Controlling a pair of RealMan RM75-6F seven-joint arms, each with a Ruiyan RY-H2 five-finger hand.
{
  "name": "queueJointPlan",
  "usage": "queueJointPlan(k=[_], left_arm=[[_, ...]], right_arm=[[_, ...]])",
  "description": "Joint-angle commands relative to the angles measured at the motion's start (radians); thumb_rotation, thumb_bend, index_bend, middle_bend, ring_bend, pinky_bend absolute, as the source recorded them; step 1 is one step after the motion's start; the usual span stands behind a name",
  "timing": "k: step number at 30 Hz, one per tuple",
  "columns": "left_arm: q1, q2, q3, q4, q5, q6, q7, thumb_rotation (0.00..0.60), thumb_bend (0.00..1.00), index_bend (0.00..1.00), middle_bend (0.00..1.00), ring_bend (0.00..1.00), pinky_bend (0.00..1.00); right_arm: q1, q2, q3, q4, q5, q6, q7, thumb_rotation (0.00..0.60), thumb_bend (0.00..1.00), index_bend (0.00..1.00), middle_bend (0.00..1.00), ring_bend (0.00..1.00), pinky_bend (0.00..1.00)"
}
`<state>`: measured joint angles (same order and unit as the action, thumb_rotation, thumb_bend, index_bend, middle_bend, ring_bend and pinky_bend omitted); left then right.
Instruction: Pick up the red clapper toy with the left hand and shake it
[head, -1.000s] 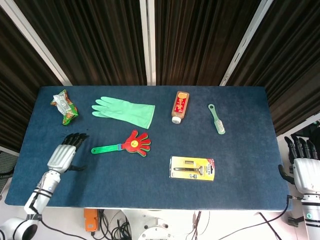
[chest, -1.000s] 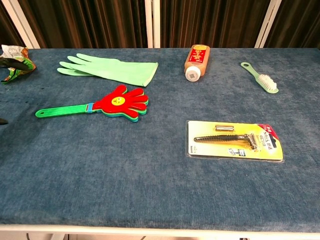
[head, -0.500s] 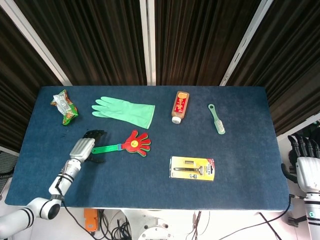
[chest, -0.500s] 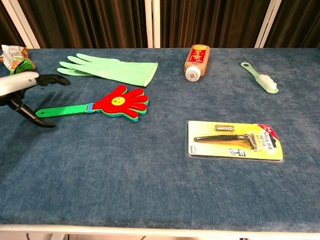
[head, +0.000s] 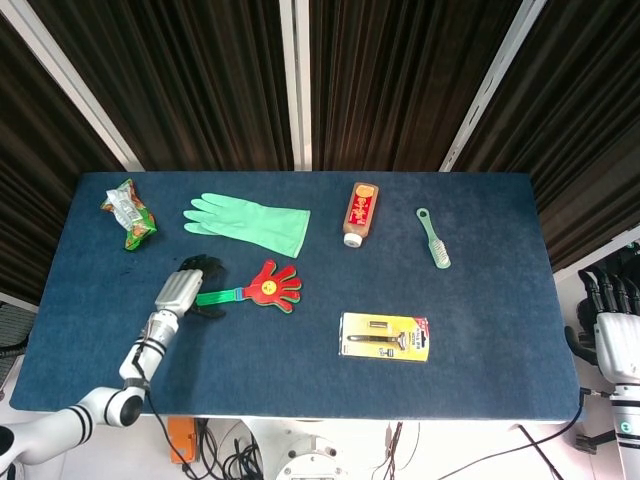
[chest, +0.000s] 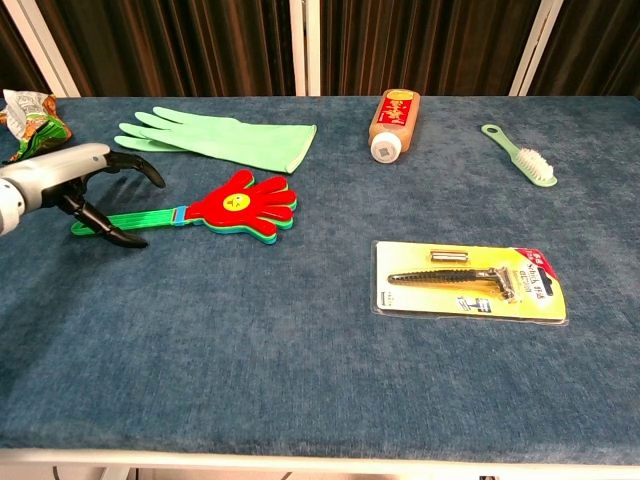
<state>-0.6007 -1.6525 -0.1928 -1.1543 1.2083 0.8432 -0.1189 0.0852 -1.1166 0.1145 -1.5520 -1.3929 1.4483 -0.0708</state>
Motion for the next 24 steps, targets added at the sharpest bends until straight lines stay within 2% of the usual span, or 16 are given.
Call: queueJointPlan(k=[1, 15, 24], left_arm=[[-0.007, -0.015, -0.005, 0.005, -0.018, -0.001, 0.019, 0.600, 0.09, 0.27, 0.13, 0.00, 0.00], [-0.052, -0.044, -0.033, -0.001, -0.106, -0.048, 0.081, 0.600, 0.13, 0.35, 0.14, 0.00, 0.00], [-0.065, -0.048, -0.040, -0.006, -0.130, -0.052, 0.092, 0.600, 0.25, 0.43, 0.15, 0.00, 0.00]], right_arm=[[0.000, 0.000, 0.001, 0.002, 0.005, -0.002, 0.003, 0.600, 0.27, 0.00, 0.00, 0.00, 0.00], [0.001, 0.002, 0.001, 0.017, 0.012, -0.014, 0.026, 0.600, 0.27, 0.00, 0.00, 0.00, 0.00], [-0.002, 0.002, 0.001, 0.029, 0.019, -0.018, 0.042, 0.600, 0.27, 0.00, 0.00, 0.00, 0.00]])
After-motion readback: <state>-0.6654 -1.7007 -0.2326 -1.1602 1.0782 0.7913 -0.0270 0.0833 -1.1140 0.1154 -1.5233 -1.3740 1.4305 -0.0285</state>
